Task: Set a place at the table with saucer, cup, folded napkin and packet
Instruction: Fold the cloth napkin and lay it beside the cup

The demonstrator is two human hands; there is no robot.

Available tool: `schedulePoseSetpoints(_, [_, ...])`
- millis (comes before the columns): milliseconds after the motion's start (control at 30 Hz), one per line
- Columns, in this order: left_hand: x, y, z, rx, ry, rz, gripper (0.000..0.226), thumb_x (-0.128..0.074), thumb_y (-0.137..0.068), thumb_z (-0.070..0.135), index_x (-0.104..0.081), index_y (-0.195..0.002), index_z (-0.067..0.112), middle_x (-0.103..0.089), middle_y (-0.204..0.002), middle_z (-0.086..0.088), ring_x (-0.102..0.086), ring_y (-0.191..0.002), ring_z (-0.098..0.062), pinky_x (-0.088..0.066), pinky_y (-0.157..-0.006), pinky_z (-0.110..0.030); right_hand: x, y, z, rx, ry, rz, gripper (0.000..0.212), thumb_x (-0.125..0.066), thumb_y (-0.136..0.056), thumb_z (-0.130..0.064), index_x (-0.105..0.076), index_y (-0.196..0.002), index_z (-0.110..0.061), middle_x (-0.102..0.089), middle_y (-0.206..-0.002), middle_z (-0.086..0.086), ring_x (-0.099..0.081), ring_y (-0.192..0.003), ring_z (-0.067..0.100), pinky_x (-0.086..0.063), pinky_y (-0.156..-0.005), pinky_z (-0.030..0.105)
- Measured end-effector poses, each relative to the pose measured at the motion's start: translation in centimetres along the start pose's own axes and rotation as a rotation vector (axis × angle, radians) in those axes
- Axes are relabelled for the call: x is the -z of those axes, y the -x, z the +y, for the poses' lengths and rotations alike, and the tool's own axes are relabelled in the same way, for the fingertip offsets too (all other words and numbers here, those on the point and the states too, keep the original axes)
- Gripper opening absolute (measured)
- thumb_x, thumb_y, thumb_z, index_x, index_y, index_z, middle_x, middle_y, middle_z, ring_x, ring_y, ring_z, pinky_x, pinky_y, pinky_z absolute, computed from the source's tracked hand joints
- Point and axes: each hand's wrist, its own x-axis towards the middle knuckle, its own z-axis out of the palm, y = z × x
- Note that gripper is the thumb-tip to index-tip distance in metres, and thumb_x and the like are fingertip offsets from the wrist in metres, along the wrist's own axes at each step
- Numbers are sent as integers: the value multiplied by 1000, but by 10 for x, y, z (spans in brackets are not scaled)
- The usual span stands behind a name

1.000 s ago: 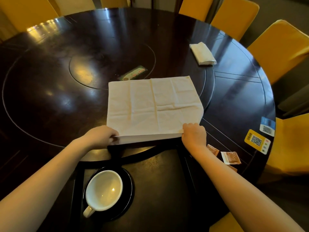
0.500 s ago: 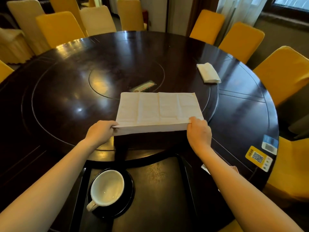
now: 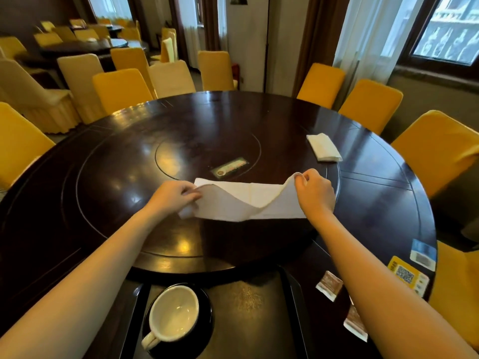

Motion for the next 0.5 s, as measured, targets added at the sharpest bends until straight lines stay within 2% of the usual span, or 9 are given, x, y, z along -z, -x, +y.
schedulePoseSetpoints(67, [5, 0, 7, -23, -7, -13, 22, -60, -89, 27, -62, -67, 23, -60, -62, 8, -55, -73, -20, -32, -54, -14, 2, -8, -14, 3, -41, -5, 27, -44, -94, -37, -53, -78, -17, -53, -72, -1, -51, -70, 22, -38, -61, 32])
schedulePoseSetpoints(100, [7, 0, 7, -20, -6, 3, 22, -59, -90, 26, -64, -69, 21, -62, -64, 5, -55, -74, -20, -32, -55, -16, 3, -12, -18, 4, -45, 2, 28, -45, -93, -37, -54, -77, -17, -54, -72, 0, -52, -69, 22, -38, -61, 31])
schedulePoseSetpoints(200, [18, 0, -1, 32, -18, 82, 23, -57, -91, 25, -71, -86, 9, -71, -86, -13, -61, -87, -28, -38, -71, -33, 8, -20, -26, 6, -41, 47, 27, -44, -94, -34, -57, -81, -14, -55, -75, 2, -52, -69, 22, -40, -60, 32])
schedulePoseSetpoints(333, [37, -2, -12, 88, -24, 216, 32, -53, -93, 26, -68, -84, -2, -69, -86, -22, -61, -87, -36, -44, -75, -41, 16, -26, -30, 37, -44, 134, 27, -45, -96, -31, -60, -87, -10, -54, -75, 3, -51, -68, 21, -41, -59, 31])
schedulePoseSetpoints(400, [48, -9, -12, 97, -18, 297, 31, -51, -93, 23, -66, -83, -3, -68, -85, -23, -60, -86, -37, -45, -74, -42, 19, -30, -39, 71, -43, 166, 26, -46, -96, -29, -61, -90, -9, -56, -77, 5, -52, -69, 22, -43, -59, 32])
schedulePoseSetpoints(500, [67, -20, -4, 102, -37, 382, 27, -48, -92, 23, -69, -82, 8, -70, -85, -15, -60, -86, -36, -47, -72, -41, 21, -35, -57, 114, -31, 200, 26, -46, -97, -24, -62, -91, -6, -65, -84, 13, -60, -75, 29, -48, -62, 37])
